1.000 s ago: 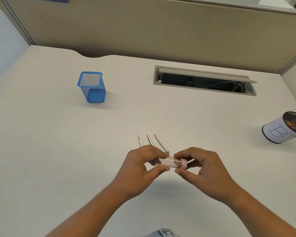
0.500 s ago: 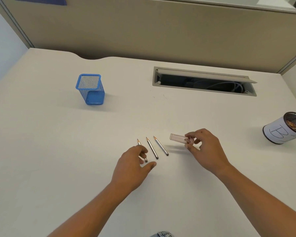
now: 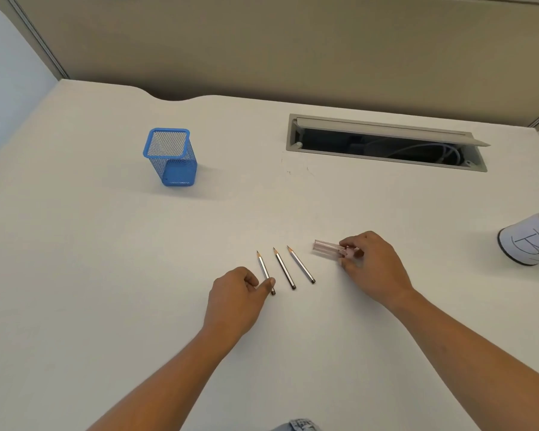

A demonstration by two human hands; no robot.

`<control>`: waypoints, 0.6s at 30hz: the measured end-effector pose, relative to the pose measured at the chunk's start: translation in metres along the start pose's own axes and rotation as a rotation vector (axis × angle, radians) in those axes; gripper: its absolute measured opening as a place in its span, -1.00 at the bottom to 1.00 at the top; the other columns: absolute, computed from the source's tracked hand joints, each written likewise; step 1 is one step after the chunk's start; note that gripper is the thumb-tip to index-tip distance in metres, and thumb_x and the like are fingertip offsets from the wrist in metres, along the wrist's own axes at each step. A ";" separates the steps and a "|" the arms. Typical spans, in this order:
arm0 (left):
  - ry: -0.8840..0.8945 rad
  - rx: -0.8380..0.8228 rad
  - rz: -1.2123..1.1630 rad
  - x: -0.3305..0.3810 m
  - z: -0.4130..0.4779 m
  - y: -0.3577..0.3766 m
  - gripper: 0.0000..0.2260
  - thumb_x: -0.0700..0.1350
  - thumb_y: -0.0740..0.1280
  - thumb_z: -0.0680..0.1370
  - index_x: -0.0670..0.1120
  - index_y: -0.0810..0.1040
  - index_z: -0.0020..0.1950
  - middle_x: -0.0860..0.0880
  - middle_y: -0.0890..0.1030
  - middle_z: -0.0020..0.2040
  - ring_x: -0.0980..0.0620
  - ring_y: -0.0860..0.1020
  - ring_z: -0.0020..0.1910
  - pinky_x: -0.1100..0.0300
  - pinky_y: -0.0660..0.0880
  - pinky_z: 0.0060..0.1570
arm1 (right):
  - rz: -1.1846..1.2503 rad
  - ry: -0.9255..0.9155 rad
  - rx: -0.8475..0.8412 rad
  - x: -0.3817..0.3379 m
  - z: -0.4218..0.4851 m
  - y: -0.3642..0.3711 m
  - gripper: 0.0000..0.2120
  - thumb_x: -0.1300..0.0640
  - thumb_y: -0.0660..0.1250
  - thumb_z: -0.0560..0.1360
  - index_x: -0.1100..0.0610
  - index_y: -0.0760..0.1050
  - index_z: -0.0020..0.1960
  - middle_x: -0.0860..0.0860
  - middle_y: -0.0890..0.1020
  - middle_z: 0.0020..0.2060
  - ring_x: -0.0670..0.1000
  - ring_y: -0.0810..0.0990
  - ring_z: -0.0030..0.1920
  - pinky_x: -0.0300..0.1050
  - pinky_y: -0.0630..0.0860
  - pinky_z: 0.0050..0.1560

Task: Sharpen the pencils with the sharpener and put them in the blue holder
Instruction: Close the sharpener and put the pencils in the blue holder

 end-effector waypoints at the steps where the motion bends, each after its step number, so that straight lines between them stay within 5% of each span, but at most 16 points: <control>1: -0.002 0.003 0.003 0.000 0.001 0.001 -0.72 0.17 0.44 0.45 0.00 0.51 -0.24 0.09 0.57 -0.38 0.11 0.53 -0.37 0.26 0.38 -0.42 | -0.006 0.001 -0.006 0.000 0.001 0.000 -0.78 0.11 0.45 0.47 0.01 0.62 0.12 -0.07 0.53 -0.04 0.01 0.60 -0.09 -0.02 0.57 -0.03; 6: -0.011 -0.001 0.030 0.000 0.004 0.007 -0.72 0.15 0.45 0.44 -0.03 0.53 -0.25 0.07 0.58 -0.39 0.08 0.55 -0.37 0.25 0.40 -0.41 | -0.028 0.038 0.054 0.000 -0.003 -0.006 -0.57 -0.05 0.50 0.42 0.01 0.54 0.25 -0.08 0.52 0.09 -0.01 0.57 -0.03 -0.02 0.57 -0.03; 10: -0.010 0.023 0.076 0.005 0.007 0.009 -0.73 0.14 0.43 0.46 -0.04 0.52 -0.23 0.11 0.57 -0.40 0.13 0.56 -0.35 0.24 0.40 -0.41 | 0.022 -0.029 0.234 -0.022 -0.015 -0.020 -0.77 0.06 0.45 0.45 0.01 0.56 0.09 -0.10 0.56 -0.03 -0.06 0.55 -0.17 -0.17 0.48 -0.14; 14: -0.003 0.047 0.131 0.012 0.011 0.010 -0.73 0.13 0.41 0.45 -0.04 0.50 -0.26 0.12 0.56 -0.40 0.12 0.54 -0.35 0.26 0.36 -0.45 | 0.047 -0.138 0.042 -0.058 -0.031 0.010 -0.82 0.10 0.42 0.49 0.02 0.55 0.08 -0.14 0.55 -0.08 -0.12 0.55 -0.19 -0.35 0.40 -0.15; 18: 0.006 0.031 0.172 0.018 0.015 0.010 -0.81 0.02 0.38 0.45 -0.08 0.54 -0.25 0.03 0.62 -0.33 0.00 0.59 -0.31 0.13 0.57 -0.33 | -0.029 -0.120 -0.051 -0.075 -0.033 0.037 -0.81 0.11 0.34 0.54 0.08 0.54 0.14 -0.04 0.62 0.01 -0.01 0.58 -0.03 -0.12 0.48 -0.10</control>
Point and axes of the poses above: each hand's wrist, its own z-axis towards the middle knuckle, its own y-axis out of the palm, x = y × z, the point moved 7 cm from there along z, towards the middle knuckle
